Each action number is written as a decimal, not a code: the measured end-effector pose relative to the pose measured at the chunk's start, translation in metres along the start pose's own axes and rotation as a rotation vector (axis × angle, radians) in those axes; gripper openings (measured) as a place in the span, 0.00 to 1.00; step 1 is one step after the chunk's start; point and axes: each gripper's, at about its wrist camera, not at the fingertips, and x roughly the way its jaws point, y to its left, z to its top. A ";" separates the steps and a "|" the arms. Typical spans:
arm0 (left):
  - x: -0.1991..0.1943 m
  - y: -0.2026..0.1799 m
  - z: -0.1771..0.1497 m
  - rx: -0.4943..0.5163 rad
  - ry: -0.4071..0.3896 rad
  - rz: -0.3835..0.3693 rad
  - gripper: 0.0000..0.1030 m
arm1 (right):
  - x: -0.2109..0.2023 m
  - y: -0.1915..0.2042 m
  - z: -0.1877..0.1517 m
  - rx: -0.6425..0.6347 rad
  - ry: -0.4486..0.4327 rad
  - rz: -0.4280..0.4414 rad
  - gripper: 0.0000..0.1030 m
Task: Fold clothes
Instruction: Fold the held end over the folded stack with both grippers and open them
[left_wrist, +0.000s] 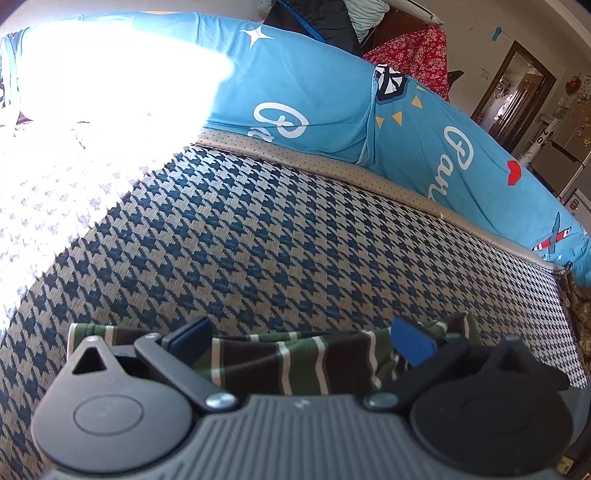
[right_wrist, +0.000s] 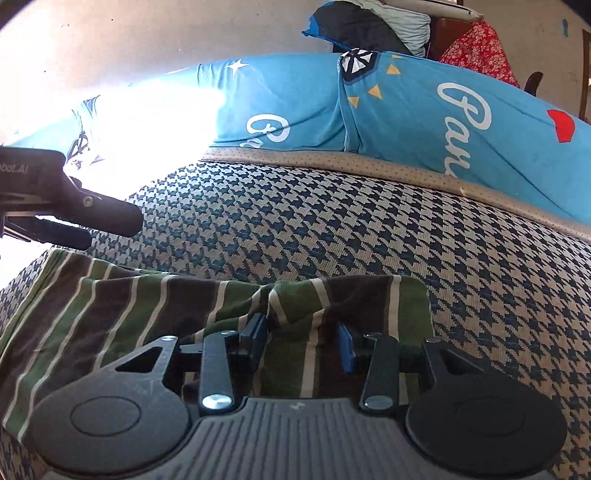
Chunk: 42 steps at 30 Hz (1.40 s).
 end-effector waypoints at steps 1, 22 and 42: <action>0.000 -0.001 0.000 0.003 -0.003 0.005 1.00 | 0.000 0.000 0.000 -0.004 0.000 0.000 0.40; -0.004 0.020 0.005 -0.015 0.024 0.085 1.00 | 0.009 -0.005 0.006 0.100 -0.015 0.032 0.40; -0.039 0.084 -0.008 -0.047 0.046 0.169 1.00 | -0.050 0.101 -0.032 -0.043 -0.037 0.213 0.40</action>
